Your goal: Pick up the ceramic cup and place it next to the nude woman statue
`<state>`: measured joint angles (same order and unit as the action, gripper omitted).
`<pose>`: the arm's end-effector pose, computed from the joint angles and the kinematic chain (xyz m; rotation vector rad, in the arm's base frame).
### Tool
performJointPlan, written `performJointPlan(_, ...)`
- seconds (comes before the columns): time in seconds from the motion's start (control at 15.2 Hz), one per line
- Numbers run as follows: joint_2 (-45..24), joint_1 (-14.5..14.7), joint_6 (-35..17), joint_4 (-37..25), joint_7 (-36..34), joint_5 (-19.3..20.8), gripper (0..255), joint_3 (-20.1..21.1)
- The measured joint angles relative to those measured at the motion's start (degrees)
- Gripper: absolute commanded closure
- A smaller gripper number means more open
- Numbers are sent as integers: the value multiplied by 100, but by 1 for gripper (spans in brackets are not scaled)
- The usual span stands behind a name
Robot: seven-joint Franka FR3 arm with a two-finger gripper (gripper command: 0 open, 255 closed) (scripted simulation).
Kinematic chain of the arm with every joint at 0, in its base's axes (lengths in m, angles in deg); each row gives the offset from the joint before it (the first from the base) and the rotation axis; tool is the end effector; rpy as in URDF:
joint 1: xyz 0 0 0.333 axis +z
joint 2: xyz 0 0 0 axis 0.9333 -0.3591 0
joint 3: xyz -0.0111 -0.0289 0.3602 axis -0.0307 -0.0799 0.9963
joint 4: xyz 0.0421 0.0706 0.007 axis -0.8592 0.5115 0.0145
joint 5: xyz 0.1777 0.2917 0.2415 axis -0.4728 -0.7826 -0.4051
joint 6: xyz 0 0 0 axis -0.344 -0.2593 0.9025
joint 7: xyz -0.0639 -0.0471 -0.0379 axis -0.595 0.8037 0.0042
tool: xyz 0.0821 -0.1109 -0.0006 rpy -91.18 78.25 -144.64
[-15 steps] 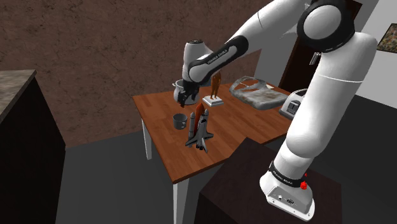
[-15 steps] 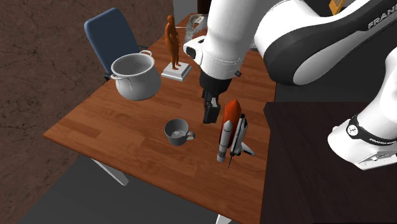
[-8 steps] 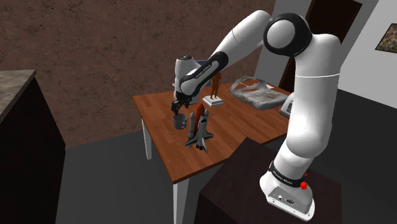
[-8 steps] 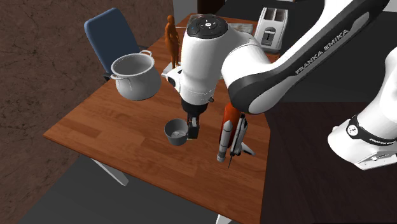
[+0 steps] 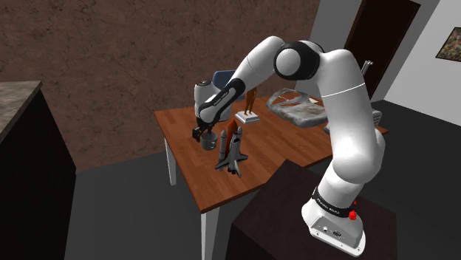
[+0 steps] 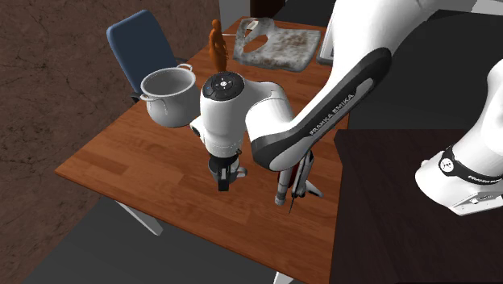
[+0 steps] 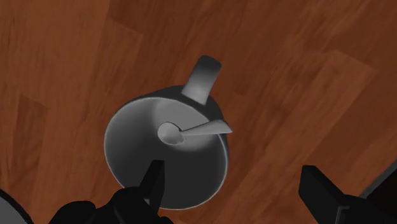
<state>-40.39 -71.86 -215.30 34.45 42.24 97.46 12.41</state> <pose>0.6994 -0.0066 0.1840 2.9883 0.0739 0.1514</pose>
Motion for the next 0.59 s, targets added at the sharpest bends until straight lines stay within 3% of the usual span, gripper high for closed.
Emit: performJointPlan(0.59,-632,-3,-289,-343,-23,72,0,-88)
